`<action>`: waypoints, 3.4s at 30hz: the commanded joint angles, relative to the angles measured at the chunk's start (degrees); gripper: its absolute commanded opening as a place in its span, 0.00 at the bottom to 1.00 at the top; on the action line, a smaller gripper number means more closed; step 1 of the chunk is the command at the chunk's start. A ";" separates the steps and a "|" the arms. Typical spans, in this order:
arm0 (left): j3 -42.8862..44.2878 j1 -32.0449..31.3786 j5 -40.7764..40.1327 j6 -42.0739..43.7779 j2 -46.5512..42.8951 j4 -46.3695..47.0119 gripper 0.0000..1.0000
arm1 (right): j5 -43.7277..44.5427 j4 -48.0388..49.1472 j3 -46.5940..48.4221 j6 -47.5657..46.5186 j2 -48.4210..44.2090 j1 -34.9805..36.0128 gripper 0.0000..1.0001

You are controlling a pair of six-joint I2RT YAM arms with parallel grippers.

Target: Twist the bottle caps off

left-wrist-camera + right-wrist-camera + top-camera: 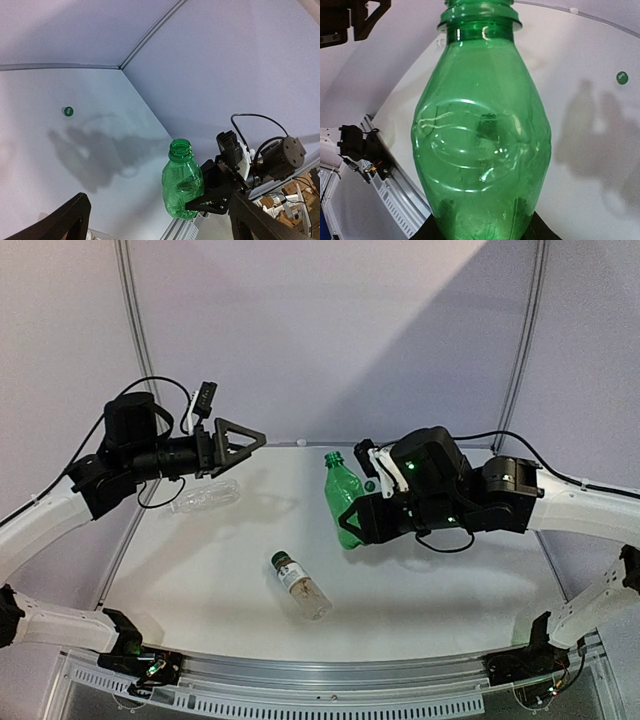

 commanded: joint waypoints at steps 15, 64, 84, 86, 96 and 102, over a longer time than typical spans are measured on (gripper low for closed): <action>-1.16 2.62 29.01 2.33 5.34 21.58 0.95 | -18.60 18.32 -2.75 -2.06 -3.02 0.06 0.00; 4.04 -3.62 22.48 12.00 12.79 8.84 0.00 | -18.65 9.50 3.02 0.44 3.08 0.10 0.73; -10.11 -3.62 -20.13 25.45 6.66 10.49 0.00 | -5.72 5.74 -1.23 4.03 -1.09 0.07 0.92; -12.28 -3.62 -23.94 26.83 7.27 13.92 0.00 | -4.53 5.63 -1.44 4.27 -1.51 0.07 0.93; -17.89 -3.62 -31.32 32.70 13.70 29.98 0.04 | -2.80 6.96 -2.03 3.03 -1.24 0.06 0.93; -19.16 -3.62 -32.70 33.76 19.85 39.37 0.05 | -3.05 8.00 -1.99 1.42 -0.65 0.06 0.94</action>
